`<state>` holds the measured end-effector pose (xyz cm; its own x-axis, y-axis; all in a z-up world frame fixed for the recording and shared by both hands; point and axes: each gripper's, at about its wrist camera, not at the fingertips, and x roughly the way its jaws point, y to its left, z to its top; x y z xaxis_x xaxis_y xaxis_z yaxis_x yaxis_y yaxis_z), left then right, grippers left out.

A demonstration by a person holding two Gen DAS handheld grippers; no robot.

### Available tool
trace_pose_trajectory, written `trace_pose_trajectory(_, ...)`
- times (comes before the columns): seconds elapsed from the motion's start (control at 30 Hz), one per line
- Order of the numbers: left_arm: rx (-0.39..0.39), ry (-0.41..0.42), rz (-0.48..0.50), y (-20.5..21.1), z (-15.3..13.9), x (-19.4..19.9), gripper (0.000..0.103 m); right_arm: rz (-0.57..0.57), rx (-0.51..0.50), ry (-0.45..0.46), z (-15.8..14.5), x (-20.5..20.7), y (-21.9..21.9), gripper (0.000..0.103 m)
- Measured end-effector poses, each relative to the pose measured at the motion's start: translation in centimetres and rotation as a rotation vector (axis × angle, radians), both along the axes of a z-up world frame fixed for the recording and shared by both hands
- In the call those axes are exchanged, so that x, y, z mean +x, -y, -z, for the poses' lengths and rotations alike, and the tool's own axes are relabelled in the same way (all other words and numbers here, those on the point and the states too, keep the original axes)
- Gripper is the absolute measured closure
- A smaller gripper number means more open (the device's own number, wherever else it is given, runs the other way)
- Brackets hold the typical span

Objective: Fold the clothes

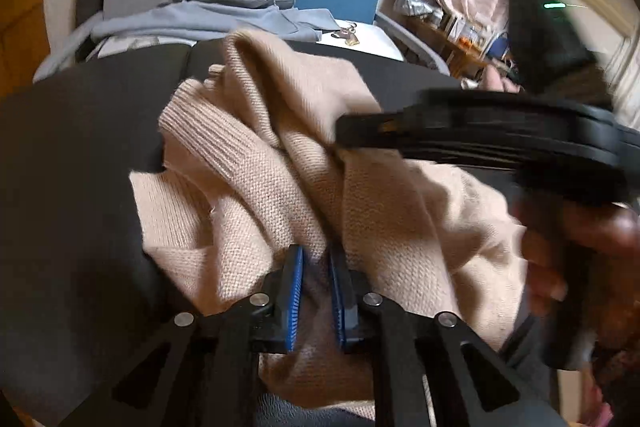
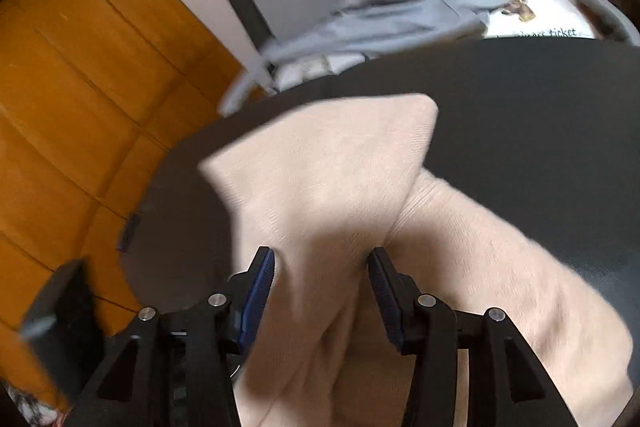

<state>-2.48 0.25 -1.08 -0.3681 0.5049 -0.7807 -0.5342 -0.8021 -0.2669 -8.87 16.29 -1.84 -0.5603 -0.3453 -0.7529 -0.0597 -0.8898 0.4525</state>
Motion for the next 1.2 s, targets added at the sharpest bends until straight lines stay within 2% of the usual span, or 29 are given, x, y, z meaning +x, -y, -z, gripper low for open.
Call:
trace_pose_trajectory(0.07,0.046,0.014,-0.024,1.3,-0.2,-0.3,0.090,0.004,-0.050,0.028,0.0,-1.6,0.2,0.082)
trace_pose_trajectory(0.13,0.108,0.023,-0.056,2.6,-0.6,-0.7,0.089,-0.002,-0.062,-0.023,-1.2,-1.7,0.9,0.084)
trace_pose_trajectory(0.23,0.203,-0.024,-0.121,5.9,-1.6,-0.7,0.083,-0.079,0.006,-0.176,-5.0,0.7,3.2,0.087)
trace_pose_trajectory(0.33,0.244,-0.050,-0.199,9.5,-1.8,-0.9,0.082,-0.216,0.099,-0.345,-8.6,1.9,7.0,0.087)
trace_pose_trajectory(0.43,0.290,-0.028,-0.288,13.1,-1.5,-1.0,0.082,-0.370,0.233,-0.418,-9.5,5.6,10.7,0.087)
trace_pose_trajectory(0.57,0.306,0.008,-0.403,17.2,-0.3,-1.1,0.082,-0.463,0.214,-0.373,-7.3,6.7,13.8,0.087)
trace_pose_trajectory(0.73,0.318,0.056,-0.395,18.3,0.5,-1.5,0.082,-0.554,0.221,-0.267,-2.4,7.7,15.8,0.086)
trace_pose_trajectory(0.77,0.319,0.073,-0.381,18.3,0.7,-1.7,0.081,-0.567,0.222,-0.244,-1.5,8.0,16.0,0.081)
trace_pose_trajectory(0.83,0.315,0.092,-0.367,17.6,0.8,-1.8,0.081,-0.586,0.214,-0.207,-0.6,9.1,15.3,0.078)
trace_pose_trajectory(0.93,0.317,0.110,-0.337,16.7,0.5,-1.9,0.081,-0.561,0.175,-0.261,-1.9,11.6,12.3,0.077)
trace_pose_trajectory(0.97,0.322,0.119,-0.321,16.2,0.4,-1.9,0.080,-0.533,0.162,-0.290,-3.1,11.5,11.2,0.072)
trace_pose_trajectory(1.0,0.325,0.130,-0.309,15.8,0.3,-2.1,0.080,-0.493,0.158,-0.322,-4.3,11.8,9.7,0.057)
trace_pose_trajectory(1.07,0.328,0.156,-0.283,14.9,0.0,-2.5,0.080,-0.392,0.209,-0.358,-5.8,12.2,6.8,0.032)
trace_pose_trajectory(1.13,0.311,0.166,-0.270,14.3,-0.2,-2.8,0.080,-0.305,0.294,-0.363,-6.8,12.3,4.5,0.032)
trace_pose_trajectory(1.2,0.269,0.147,-0.275,13.6,-0.5,-3.2,0.080,-0.242,0.375,-0.299,-6.3,11.6,2.6,0.032)
